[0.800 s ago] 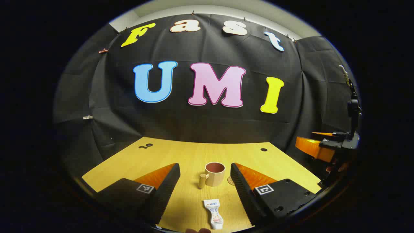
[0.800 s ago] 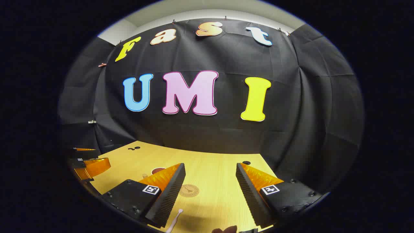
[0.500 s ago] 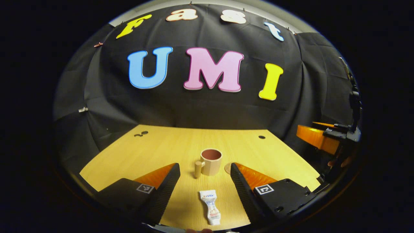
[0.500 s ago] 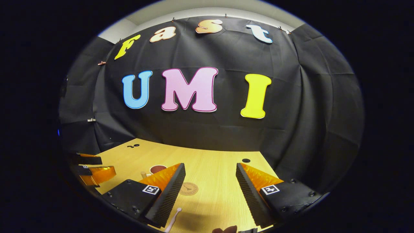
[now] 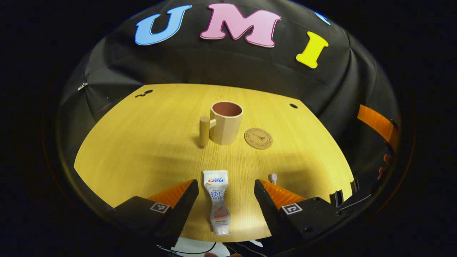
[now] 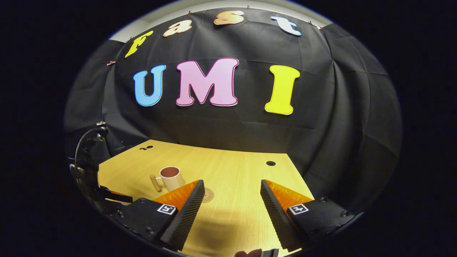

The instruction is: Put the toothbrush and toothpaste on the desktop into the cup, then pick up the cup and place it on the coaster on the desktop.

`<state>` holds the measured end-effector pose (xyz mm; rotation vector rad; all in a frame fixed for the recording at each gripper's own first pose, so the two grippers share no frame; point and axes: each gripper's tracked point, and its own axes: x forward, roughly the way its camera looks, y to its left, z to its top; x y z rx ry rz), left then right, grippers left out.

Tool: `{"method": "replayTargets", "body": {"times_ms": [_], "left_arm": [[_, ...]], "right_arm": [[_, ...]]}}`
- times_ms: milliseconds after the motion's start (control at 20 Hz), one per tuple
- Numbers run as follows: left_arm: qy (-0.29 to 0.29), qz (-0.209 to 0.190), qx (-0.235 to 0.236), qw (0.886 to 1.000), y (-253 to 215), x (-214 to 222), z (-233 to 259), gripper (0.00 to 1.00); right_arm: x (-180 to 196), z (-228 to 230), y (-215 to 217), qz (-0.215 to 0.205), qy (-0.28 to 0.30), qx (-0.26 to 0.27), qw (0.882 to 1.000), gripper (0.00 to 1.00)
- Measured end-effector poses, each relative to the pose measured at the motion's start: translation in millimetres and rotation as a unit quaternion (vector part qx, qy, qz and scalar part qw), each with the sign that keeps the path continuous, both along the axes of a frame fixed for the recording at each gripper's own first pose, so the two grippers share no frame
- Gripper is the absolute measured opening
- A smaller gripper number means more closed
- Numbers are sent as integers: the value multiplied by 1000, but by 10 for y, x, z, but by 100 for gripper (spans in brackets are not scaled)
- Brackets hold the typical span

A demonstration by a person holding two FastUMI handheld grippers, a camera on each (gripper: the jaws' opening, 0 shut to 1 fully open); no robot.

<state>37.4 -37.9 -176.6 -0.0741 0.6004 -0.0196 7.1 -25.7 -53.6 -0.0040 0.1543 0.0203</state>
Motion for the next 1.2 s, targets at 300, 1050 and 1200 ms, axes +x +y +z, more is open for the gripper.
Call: {"method": "replayTargets", "body": {"times_ms": [300,1050,1200], "left_arm": [[70,9,7,998,12,39,-399,97],[142,6,60,988,98,162,-777,63],[152,8,56,987,152,165,-771,42]], "right_arm": [[-6,-130,-150,-9,21,4,1000,97],[-19,-556,186,25,98,14,995,97],[-60,-710,407,37,135,20,990,97]]}}
